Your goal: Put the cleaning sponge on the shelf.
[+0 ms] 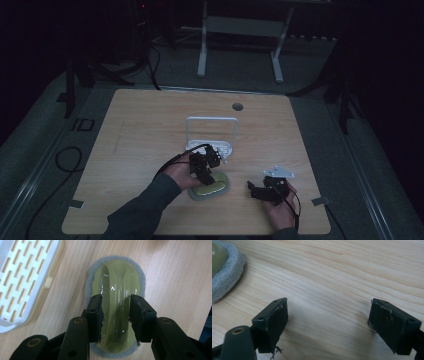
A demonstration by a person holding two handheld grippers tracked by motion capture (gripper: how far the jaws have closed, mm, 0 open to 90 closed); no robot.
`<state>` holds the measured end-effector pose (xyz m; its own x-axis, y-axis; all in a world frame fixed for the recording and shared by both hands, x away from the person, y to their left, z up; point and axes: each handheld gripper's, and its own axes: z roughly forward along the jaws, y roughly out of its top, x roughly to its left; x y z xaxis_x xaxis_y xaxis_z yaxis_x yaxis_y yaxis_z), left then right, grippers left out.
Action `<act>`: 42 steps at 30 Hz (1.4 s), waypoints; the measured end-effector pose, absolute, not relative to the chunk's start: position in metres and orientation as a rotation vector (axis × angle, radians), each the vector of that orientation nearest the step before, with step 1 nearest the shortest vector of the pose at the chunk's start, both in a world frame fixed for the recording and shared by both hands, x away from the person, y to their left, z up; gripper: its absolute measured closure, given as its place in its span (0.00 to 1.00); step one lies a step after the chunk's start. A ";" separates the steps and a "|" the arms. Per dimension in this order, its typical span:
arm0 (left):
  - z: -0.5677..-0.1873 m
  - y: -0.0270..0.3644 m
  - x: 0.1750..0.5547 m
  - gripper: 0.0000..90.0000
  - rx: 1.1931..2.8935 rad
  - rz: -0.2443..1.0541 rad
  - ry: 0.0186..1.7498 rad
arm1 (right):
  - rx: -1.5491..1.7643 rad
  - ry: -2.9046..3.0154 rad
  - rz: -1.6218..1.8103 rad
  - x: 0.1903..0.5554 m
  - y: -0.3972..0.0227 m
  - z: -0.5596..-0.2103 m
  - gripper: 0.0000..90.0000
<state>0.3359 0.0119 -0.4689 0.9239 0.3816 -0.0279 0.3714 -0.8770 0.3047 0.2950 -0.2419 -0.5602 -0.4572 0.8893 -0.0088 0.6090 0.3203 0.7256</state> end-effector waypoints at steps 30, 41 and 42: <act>-0.473 0.020 0.336 0.78 2.879 -0.018 0.542 | 1.326 2.184 0.931 0.295 -0.242 -0.560 0.17; -0.473 0.022 0.333 0.78 2.940 -0.057 0.492 | 1.331 2.184 0.932 0.295 -0.242 -0.560 0.17; -0.473 0.022 0.333 0.78 2.946 -0.053 0.489 | 1.332 2.184 0.932 0.295 -0.242 -0.560 0.17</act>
<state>0.3333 0.0220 -0.4729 0.9461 0.3182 -0.0603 0.3237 -0.9348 0.1464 0.2949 -0.2417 -0.5602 -0.4555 0.8902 -0.0063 0.6114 0.3180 0.7246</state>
